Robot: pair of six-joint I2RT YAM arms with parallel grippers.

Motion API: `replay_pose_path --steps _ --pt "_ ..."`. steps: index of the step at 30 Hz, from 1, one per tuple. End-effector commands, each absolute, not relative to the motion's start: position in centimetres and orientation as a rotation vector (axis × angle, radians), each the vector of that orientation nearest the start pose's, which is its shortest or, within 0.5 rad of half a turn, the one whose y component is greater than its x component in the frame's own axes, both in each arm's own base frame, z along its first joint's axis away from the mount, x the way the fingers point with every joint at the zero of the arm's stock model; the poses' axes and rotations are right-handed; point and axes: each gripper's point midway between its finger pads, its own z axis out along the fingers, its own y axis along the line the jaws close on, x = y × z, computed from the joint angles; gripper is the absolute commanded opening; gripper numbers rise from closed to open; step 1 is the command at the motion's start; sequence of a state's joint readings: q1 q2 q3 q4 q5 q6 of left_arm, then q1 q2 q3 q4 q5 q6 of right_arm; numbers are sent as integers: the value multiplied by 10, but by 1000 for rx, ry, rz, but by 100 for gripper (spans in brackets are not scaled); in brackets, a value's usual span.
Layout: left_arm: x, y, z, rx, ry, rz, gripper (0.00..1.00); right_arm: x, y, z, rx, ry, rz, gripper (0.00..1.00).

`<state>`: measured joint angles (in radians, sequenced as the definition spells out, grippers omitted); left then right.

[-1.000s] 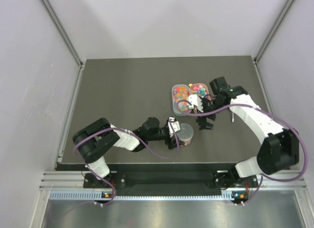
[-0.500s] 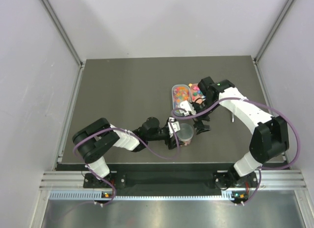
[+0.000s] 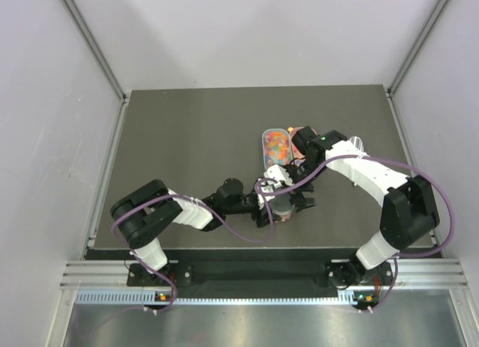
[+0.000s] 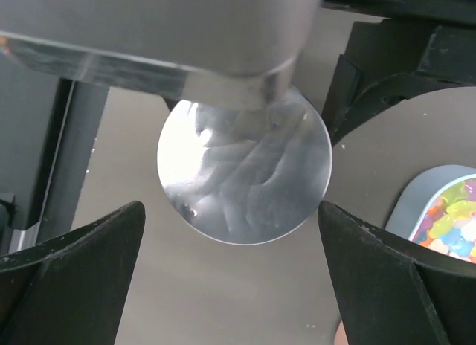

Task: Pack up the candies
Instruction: Screw the bottle lid onto the packing bottle.

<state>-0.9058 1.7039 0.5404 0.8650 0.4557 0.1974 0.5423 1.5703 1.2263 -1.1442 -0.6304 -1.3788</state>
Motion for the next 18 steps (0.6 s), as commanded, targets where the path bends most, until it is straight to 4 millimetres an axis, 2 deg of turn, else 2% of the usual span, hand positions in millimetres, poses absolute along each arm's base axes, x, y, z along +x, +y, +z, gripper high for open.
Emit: replay_pose_path --steps 1,10,18 --pt "200 -371 54 1332 1474 -889 0 212 214 112 -2227 1480 728 100" --pt "201 -374 53 1337 1471 -887 0 219 220 106 -2212 1492 697 100" --pt "200 -372 51 1338 1478 -885 0 214 217 100 -2224 1503 695 100"
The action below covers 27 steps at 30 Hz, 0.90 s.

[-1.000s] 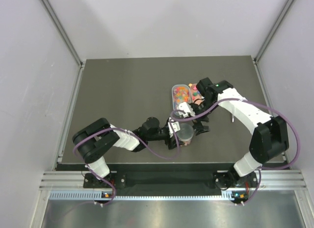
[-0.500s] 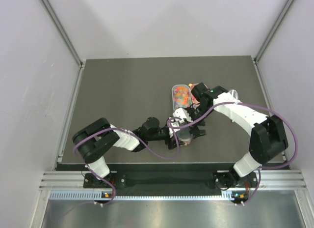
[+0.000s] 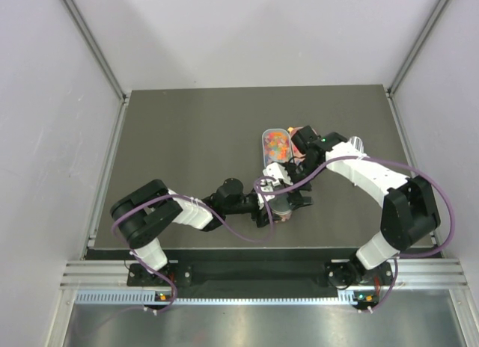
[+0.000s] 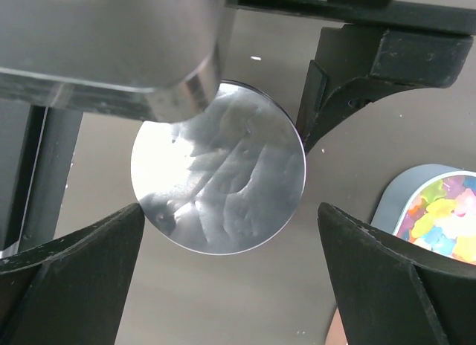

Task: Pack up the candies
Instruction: Screw the bottle lid onto the packing bottle.

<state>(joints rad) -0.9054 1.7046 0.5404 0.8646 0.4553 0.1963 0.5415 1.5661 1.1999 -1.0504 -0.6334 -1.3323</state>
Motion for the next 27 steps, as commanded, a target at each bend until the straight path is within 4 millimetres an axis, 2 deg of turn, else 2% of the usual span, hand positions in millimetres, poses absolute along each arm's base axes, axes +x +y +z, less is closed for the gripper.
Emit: replay_pose_path --steps 1,9,14,16,19,22,27 --pt "200 -373 51 1337 1474 -885 0 214 218 100 -2223 1501 694 98" --pt "200 -373 52 1336 1473 -883 0 210 219 88 -2207 1537 678 88" --pt "200 -371 52 1339 1472 -879 0 208 223 84 -2163 1587 661 70" --pt "200 -371 52 1338 1473 -875 0 210 224 86 -2117 1625 646 61" --pt "200 -370 51 1344 1473 -871 0 205 225 85 -2063 1679 643 51" --pt "200 -371 51 1348 1473 -873 0 208 226 85 -1976 1750 604 45" --pt "200 -371 51 1344 1480 -871 0 204 233 83 -1793 1931 579 42"
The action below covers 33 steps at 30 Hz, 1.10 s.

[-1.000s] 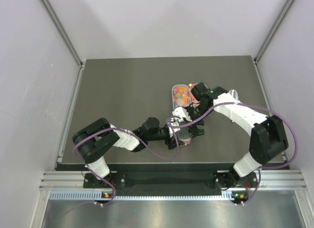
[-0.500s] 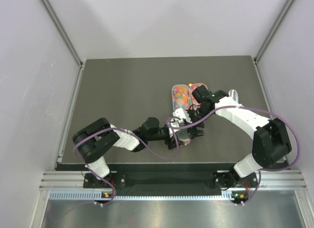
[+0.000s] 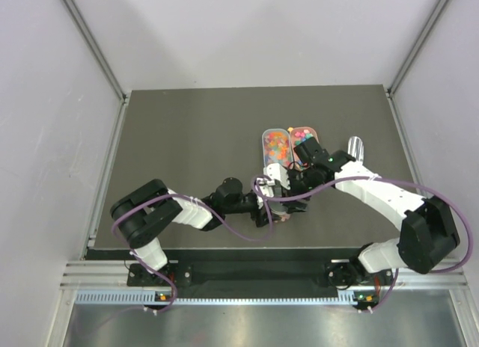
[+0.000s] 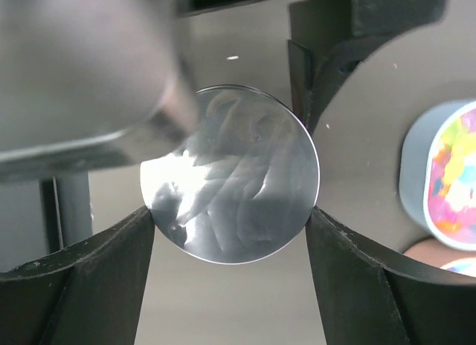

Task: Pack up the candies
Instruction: Screw the bottle lid onto the packing bottle.

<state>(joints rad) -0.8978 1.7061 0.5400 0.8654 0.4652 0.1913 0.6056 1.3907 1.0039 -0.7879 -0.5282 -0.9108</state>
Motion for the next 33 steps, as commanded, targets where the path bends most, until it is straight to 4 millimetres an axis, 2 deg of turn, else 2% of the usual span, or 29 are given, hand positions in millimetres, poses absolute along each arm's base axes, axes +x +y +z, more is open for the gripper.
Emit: replay_pose_path --steps 1,4,9,14,15,17,19,23,24,28,33 --pt "200 -371 51 1343 1481 -869 0 201 233 80 -1773 1960 588 42" --pt "202 -371 51 1341 1482 -864 0 197 238 78 -1664 2046 596 41" --pt "202 -372 50 1343 1483 -865 0 208 239 82 -1419 2202 558 40" --pt "202 -373 49 1345 1483 -866 0 213 242 83 -1272 2301 548 41" --pt "201 -373 49 1347 1483 -865 0 213 243 82 -1270 2303 557 51" --pt "201 -373 49 1348 1482 -861 0 214 243 83 -1303 2280 553 70" --pt "201 -373 48 1346 1484 -858 0 214 242 86 -1360 2221 543 82" --pt "197 -371 45 1358 1484 -864 0 208 232 86 -1542 2084 504 92" --pt "197 -371 45 1361 1481 -863 0 204 229 88 -1579 2046 504 99" --pt "196 -370 42 1365 1486 -855 0 193 216 96 -1731 1856 459 100" --pt "195 -369 40 1372 1488 -857 0 199 189 101 -1866 1698 309 100"
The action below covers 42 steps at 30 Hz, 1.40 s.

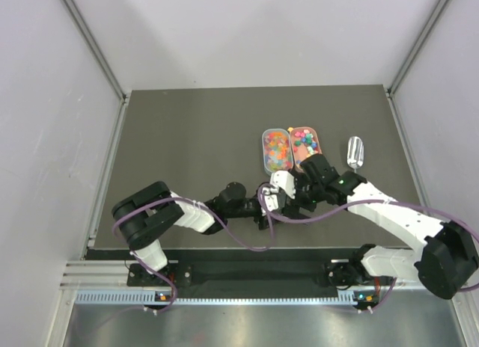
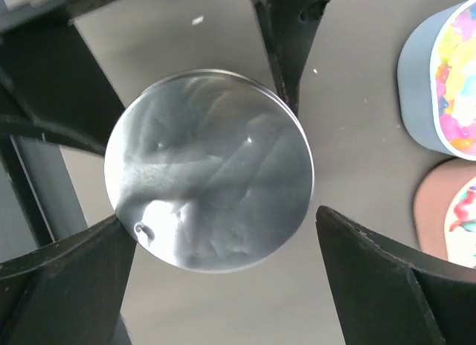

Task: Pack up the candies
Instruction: Screw the bottle lid onto the packing bottle.

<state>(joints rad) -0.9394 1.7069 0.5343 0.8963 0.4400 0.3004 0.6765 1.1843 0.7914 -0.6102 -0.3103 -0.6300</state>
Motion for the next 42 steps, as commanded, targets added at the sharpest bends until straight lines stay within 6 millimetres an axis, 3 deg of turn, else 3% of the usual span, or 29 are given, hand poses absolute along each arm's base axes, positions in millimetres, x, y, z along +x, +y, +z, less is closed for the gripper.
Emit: replay_pose_path --steps 1,6,13,16,21,22,29,33,42 --pt "194 -368 40 1374 1488 -859 0 203 183 102 -1865 1699 302 100" --pt "192 -368 38 1379 1489 -866 0 195 176 112 -1991 1576 406 99" --pt "192 -369 39 1382 1486 -866 0 194 167 106 -2052 1613 457 100" --pt "191 -366 36 1386 1495 -863 0 203 160 116 -2088 1546 440 100" --pt "189 -366 36 1389 1495 -873 0 234 154 135 -2107 1477 450 100" --pt "188 -366 36 1390 1493 -876 0 231 153 135 -2140 1459 481 100" --pt "189 -365 34 1389 1502 -872 0 238 174 144 -2229 1246 570 100" --pt "189 -366 32 1392 1504 -871 0 222 178 147 -2306 1186 707 100" --pt "193 -369 32 1383 1507 -869 0 214 195 139 -2411 1051 742 100"
